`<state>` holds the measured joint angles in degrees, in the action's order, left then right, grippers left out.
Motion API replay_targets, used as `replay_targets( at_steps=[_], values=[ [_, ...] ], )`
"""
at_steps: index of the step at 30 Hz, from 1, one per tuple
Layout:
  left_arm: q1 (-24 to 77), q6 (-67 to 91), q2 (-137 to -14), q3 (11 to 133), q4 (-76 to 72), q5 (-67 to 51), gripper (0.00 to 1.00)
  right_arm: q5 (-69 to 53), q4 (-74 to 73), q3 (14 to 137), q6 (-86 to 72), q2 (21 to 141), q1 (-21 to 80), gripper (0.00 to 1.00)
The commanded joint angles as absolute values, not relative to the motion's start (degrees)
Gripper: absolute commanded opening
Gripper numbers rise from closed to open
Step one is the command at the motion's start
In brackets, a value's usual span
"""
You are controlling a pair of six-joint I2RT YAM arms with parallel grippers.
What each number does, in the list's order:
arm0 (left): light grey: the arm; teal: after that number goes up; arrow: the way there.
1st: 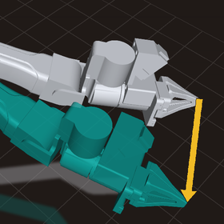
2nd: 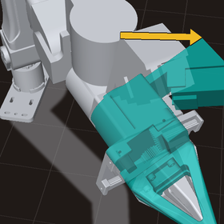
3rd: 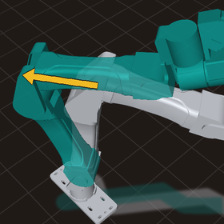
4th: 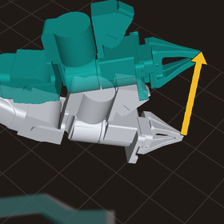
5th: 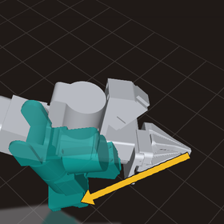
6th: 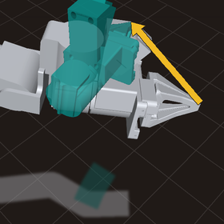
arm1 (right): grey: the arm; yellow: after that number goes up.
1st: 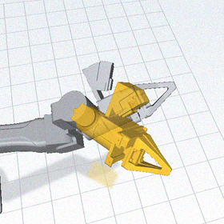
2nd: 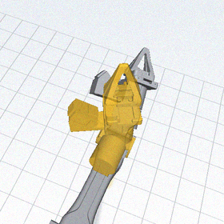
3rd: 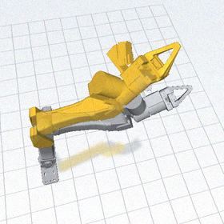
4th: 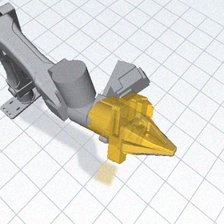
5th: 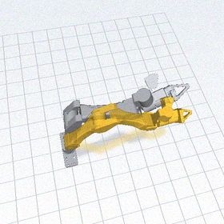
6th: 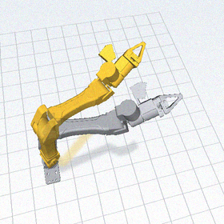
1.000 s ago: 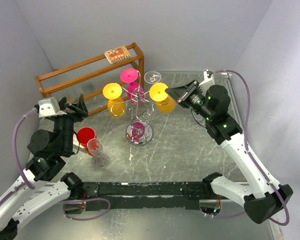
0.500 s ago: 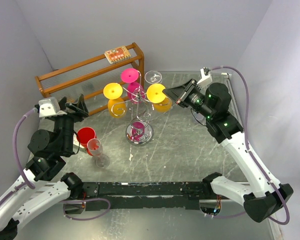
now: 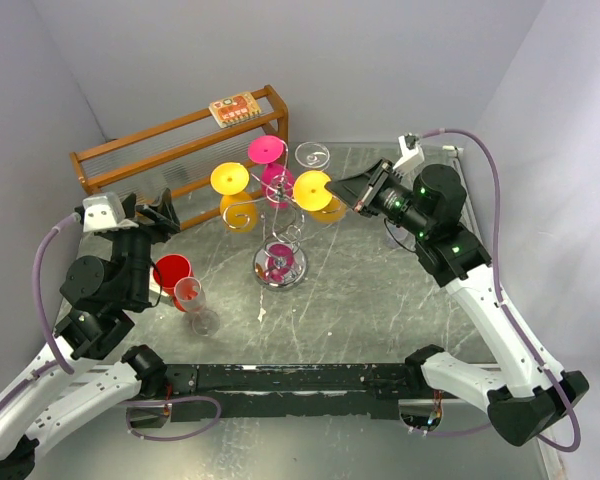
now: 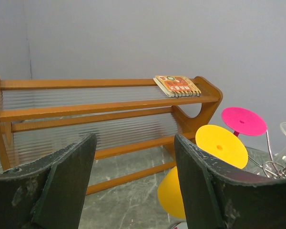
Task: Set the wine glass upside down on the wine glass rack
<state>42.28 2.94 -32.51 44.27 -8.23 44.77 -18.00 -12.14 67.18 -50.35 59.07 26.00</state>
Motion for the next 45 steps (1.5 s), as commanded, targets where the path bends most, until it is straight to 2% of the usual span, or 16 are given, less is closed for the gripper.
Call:
replay_targets(
  at_steps=[1, 18, 45],
  values=[
    [42.6, 2.6, -32.3, 44.0, -8.5, 44.6, 0.77, -22.4, -11.5, 69.5, -49.9, 58.8, 26.1, 0.0],
    [42.6, 2.6, -32.3, 43.9, -8.7, 45.0, 0.77, -15.7, -30.1, 78.8, -51.1, 62.9, 26.0, 0.0],
    [42.6, 2.5, -32.4, 43.9, -8.7, 45.4, 0.76, -9.8, -32.6, 80.9, -47.5, 61.6, 26.0, 0.0]
  ],
)
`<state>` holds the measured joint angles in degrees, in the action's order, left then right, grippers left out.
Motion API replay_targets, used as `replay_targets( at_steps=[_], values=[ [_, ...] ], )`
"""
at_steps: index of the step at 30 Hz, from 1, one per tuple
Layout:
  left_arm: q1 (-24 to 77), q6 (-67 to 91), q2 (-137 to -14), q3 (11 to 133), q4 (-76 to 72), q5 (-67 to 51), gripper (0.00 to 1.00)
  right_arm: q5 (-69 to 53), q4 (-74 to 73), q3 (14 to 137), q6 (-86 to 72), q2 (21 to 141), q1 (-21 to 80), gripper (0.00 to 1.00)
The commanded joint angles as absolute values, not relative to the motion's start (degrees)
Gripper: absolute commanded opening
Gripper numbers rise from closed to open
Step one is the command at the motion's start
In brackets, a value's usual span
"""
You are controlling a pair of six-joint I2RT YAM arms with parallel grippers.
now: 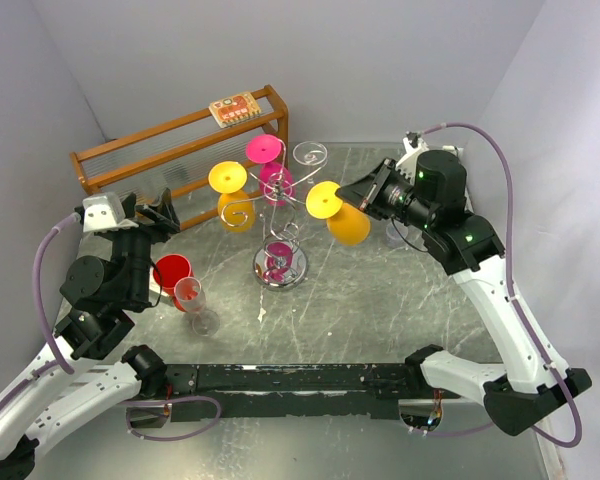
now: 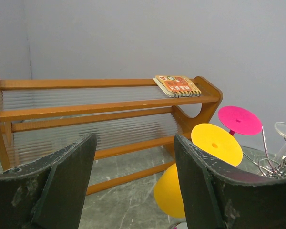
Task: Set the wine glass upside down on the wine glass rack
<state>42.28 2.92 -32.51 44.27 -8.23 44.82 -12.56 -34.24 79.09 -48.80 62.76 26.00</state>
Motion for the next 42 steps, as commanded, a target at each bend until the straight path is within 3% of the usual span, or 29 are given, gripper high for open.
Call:
replay_targets(
  at_steps=[1, 15, 36, 42],
  values=[
    [42.5, 2.5, -32.4, 43.9, -8.7, 45.4, 0.76, -9.5, -32.5, 80.8, -47.5, 61.5, 26.0, 0.0],
    [42.6, 2.6, -32.3, 43.9, -8.6, 45.5, 0.76, -3.7, -30.0, 78.4, -48.8, 59.4, 26.0, 0.0],
    [42.6, 2.9, -32.5, 44.3, -8.1, 45.1, 0.77, -7.2, -26.9, 75.8, -48.9, 63.1, 26.0, 0.0],
    [42.6, 3.0, -33.0, 45.1, -7.1, 44.1, 0.77, -8.0, -27.0, 75.5, -49.1, 63.5, 26.0, 0.1]
  ],
)
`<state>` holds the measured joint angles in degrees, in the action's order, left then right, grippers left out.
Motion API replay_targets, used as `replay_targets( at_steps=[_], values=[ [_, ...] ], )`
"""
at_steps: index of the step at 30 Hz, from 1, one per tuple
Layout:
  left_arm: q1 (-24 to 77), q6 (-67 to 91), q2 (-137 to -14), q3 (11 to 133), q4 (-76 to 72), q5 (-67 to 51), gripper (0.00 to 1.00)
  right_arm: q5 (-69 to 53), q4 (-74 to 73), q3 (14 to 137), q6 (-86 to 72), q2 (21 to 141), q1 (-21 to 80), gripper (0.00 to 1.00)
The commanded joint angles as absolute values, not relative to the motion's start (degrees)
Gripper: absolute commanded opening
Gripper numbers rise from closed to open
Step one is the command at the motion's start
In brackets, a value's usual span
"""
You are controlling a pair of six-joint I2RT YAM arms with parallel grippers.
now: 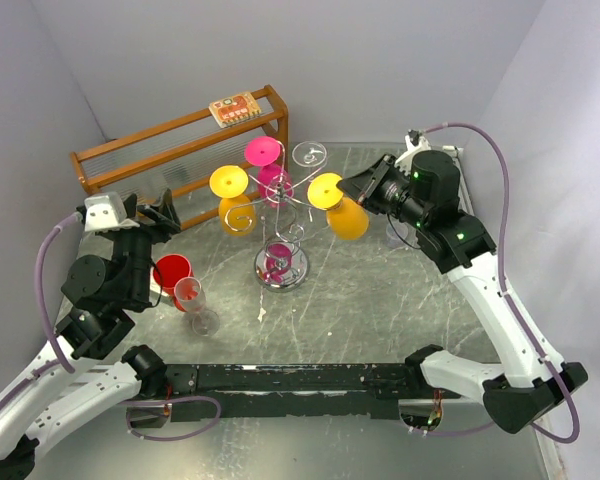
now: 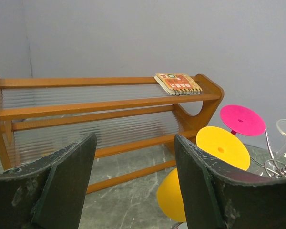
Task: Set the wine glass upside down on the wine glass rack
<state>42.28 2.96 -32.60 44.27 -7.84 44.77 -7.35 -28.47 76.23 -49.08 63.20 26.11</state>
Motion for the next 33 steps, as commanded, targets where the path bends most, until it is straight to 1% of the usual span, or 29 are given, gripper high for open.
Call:
replay_targets(
  at_steps=[1, 5, 9, 14, 18, 21, 24, 26, 29, 30, 33],
  values=[
    [42.6, 3.1, -33.1, 45.5, -6.7, 43.6, 0.77, -8.1, -27.2, 75.6, -49.0, 63.6, 26.0, 0.13],
    [42.6, 3.5, -34.4, 49.0, -2.8, 40.0, 0.78, -8.9, -27.7, 75.8, -48.8, 63.8, 26.0, 0.25],
    [42.6, 5.6, -37.0, 54.1, 5.2, 35.9, 0.8, -8.7, -27.7, 75.7, -48.7, 63.4, 26.0, 0.39],
    [42.6, 6.6, -40.8, 60.1, 16.2, 28.8, 0.81, -7.9, -26.6, 75.0, -45.6, 61.9, 26.0, 0.5],
    [42.6, 10.0, -43.6, 64.2, 25.7, 25.7, 0.8, -7.6, -25.6, 74.6, -43.2, 61.4, 26.0, 0.59],
    [42.6, 12.9, -44.2, 66.1, 31.2, 24.3, 0.8, -7.5, -25.4, 75.8, -40.9, 62.1, 26.0, 0.61],
    [42.6, 15.7, -44.0, 67.5, 35.8, 23.3, 0.78, -6.5, -24.6, 76.9, -38.1, 62.4, 26.0, 0.62],
    [42.6, 17.7, -43.9, 68.5, 39.0, 22.6, 0.73, -5.4, -23.3, 76.8, -36.9, 61.9, 26.0, 0.62],
    [42.5, 22.8, -44.1, 69.5, 44.8, 20.8, 0.62, -2.3, -21.6, 75.8, -35.6, 60.5, 26.0, 0.62],
    [42.6, 24.6, -44.3, 69.7, 47.5, 20.2, 0.59, -1.0, -21.1, 75.4, -35.4, 60.1, 26.0, 0.61],
    [42.6, 31.1, -44.8, 69.2, 53.7, 20.0, 0.58, 2.1, -19.8, 73.8, -35.0, 58.7, 26.0, 0.61]
  ],
)
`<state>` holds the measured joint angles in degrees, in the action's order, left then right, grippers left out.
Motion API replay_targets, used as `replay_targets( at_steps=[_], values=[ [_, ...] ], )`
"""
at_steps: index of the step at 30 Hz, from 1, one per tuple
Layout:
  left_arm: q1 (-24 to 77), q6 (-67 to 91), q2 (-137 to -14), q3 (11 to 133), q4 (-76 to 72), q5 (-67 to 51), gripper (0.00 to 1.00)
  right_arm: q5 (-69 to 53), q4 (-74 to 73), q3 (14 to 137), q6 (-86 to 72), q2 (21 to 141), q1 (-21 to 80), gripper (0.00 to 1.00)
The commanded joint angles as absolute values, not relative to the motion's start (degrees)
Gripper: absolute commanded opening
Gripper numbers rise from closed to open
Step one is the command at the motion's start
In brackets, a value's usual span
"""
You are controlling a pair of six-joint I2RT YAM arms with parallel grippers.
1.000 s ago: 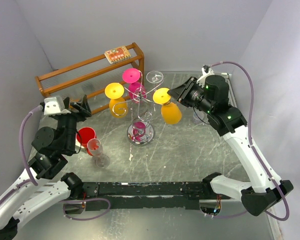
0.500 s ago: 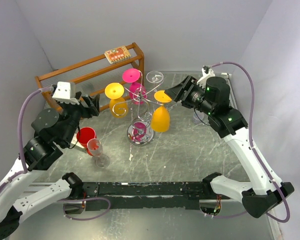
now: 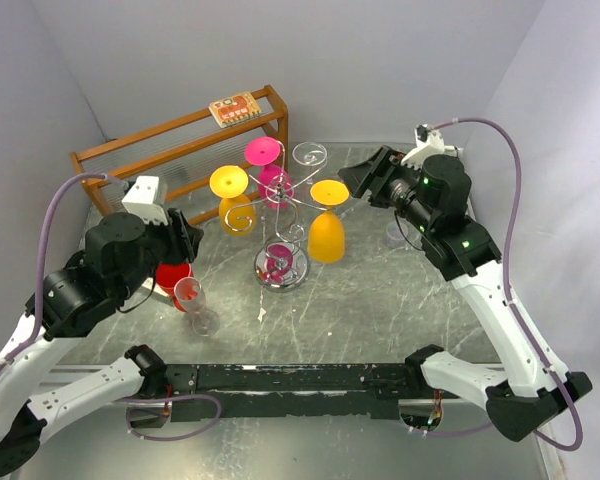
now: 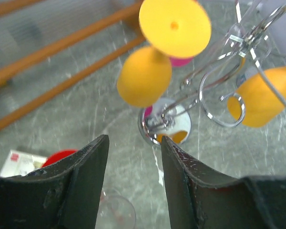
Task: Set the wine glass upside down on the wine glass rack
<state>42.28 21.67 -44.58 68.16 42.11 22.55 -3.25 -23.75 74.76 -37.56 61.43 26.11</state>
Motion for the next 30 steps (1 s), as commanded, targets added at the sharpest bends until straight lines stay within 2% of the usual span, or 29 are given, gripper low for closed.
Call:
replay_targets(
  at_steps=[1, 6, 11, 19, 30],
  values=[
    [42.6, 33.3, -45.0, 68.9, 55.5, 20.0, 0.59, 2.9, -19.5, 73.4, -35.0, 58.4, 26.0, 0.61],
    [42.6, 41.9, -46.5, 68.0, 64.5, 24.7, 0.62, 4.3, -18.7, 72.3, -34.3, 57.5, 26.0, 0.61],
    [42.6, 45.2, -48.6, 69.5, 70.8, 25.3, 0.49, 6.5, -19.3, 71.5, -33.3, 56.2, 26.0, 0.6],
    [42.6, 43.8, -53.1, 72.9, 80.0, 19.6, 0.45, 7.2, -19.0, 70.3, -33.6, 55.0, 26.0, 0.6],
    [42.6, 43.1, -52.8, 73.4, 80.9, 21.3, 0.43, 7.4, -19.3, 70.3, -34.0, 54.9, 26.0, 0.59]
  ],
)
